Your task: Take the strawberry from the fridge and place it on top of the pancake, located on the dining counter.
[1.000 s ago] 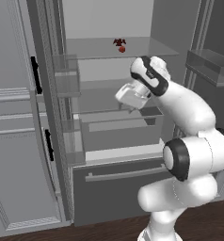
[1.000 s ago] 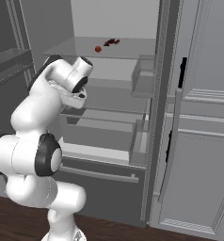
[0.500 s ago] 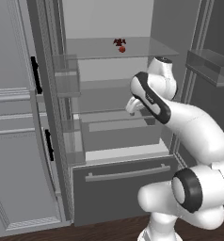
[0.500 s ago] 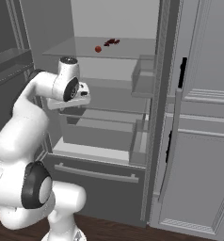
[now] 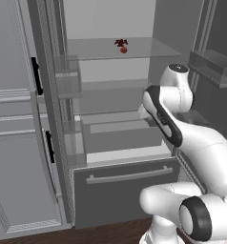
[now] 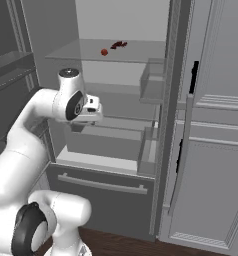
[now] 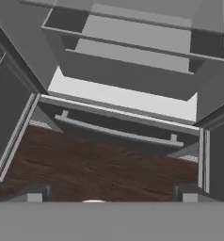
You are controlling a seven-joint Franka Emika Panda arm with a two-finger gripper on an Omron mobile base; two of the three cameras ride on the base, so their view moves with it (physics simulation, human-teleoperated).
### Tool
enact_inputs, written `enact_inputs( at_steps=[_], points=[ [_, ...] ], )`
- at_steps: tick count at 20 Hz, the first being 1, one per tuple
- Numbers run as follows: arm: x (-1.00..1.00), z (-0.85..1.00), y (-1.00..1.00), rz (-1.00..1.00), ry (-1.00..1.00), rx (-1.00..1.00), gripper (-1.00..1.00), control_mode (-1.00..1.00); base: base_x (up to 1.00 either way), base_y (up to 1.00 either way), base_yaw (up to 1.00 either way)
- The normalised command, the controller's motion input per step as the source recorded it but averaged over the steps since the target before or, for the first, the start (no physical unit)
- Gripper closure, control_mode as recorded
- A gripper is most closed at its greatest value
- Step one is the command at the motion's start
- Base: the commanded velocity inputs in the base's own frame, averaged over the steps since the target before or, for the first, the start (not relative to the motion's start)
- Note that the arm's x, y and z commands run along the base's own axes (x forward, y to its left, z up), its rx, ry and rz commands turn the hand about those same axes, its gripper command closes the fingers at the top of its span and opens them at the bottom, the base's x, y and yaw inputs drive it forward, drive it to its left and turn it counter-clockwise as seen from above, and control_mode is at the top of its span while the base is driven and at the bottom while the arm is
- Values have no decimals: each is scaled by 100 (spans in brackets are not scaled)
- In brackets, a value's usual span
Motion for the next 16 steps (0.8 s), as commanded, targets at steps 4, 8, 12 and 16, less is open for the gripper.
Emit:
enact_inputs(
  at_steps=[4,8,12,16],
  points=[
    [-43,-9,-7,-46,-1,4,-100,-100,0,0,0],
    [-53,2,0,-22,-8,5,-100,-100,0,0,0],
    [-67,5,0,-7,-4,2,-100,-100,0,0,0],
    [0,0,1,0,0,-2,-100,-100,0,0,0]
  ],
)
